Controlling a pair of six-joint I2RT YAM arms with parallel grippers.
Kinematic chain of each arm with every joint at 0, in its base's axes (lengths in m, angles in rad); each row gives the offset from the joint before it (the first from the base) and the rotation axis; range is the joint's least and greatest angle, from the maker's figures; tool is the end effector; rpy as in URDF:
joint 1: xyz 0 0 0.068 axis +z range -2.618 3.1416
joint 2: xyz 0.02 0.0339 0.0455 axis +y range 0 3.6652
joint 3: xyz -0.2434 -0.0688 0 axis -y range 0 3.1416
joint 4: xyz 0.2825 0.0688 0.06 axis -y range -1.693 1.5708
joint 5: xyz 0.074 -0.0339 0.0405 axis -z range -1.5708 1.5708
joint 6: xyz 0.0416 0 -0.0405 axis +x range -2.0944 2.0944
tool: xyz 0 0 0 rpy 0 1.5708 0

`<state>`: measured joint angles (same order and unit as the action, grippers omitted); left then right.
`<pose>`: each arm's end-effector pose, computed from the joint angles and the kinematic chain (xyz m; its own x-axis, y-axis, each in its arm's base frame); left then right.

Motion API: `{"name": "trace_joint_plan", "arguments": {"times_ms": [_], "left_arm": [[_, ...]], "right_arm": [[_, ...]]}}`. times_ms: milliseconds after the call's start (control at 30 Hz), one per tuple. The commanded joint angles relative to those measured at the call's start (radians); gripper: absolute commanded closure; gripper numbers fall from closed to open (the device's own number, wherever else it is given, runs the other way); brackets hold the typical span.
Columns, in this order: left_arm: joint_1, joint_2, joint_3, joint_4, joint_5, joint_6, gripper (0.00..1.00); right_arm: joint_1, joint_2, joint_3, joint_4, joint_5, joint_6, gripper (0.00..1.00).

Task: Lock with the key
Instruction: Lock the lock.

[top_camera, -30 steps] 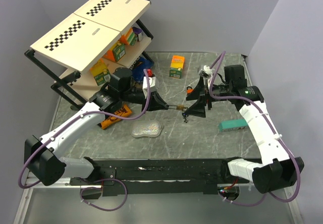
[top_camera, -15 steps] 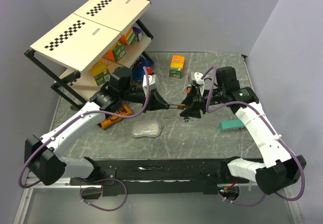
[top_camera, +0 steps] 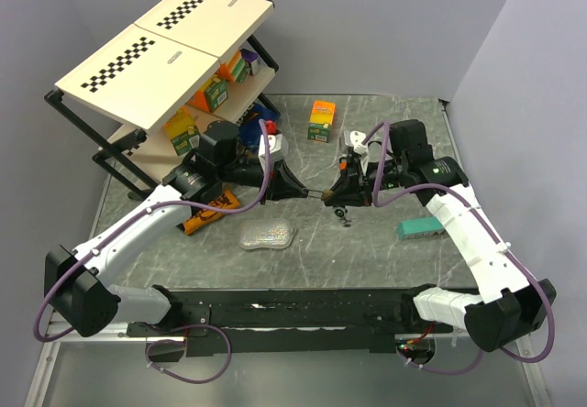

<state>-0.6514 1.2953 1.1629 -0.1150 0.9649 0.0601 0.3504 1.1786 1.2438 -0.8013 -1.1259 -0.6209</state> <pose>0.2468 -0.2312 0.3460 -0.1356 0.1464 -0.9799 0.9890 -0.0392 -0.1427 0.2436 0.1290 0.3550 -0.0614 -0.2890 -0.9553 -0.9981 0.0079 0.0618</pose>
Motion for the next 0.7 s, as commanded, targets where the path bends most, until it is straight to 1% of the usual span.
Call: {"name": "trace_joint_plan", "arguments": {"times_ms": [0, 167, 400, 433, 533, 667], "left_arm": [[-0.028, 0.007, 0.032, 0.084, 0.028, -0.032, 0.99], [-0.060, 0.009, 0.003, 0.143, 0.006, -0.054, 0.99], [-0.085, 0.006, -0.025, 0.156, 0.015, -0.054, 0.99], [-0.093, 0.009, -0.028, 0.178, 0.023, -0.090, 0.99], [-0.115, 0.018, -0.042, 0.215, 0.028, -0.111, 0.99], [-0.123, 0.036, -0.040, 0.198, 0.029, -0.091, 0.99]], "right_arm": [[0.036, -0.010, 0.017, 0.128, -0.041, 0.035, 1.00], [0.052, -0.002, 0.014, 0.177, -0.080, 0.079, 1.00], [0.053, 0.013, 0.022, 0.252, -0.117, 0.173, 1.00], [0.053, 0.013, 0.020, 0.298, -0.118, 0.191, 1.00], [0.061, 0.027, 0.022, 0.365, -0.120, 0.243, 1.00], [0.074, 0.044, 0.036, 0.396, -0.120, 0.271, 1.00]]}}
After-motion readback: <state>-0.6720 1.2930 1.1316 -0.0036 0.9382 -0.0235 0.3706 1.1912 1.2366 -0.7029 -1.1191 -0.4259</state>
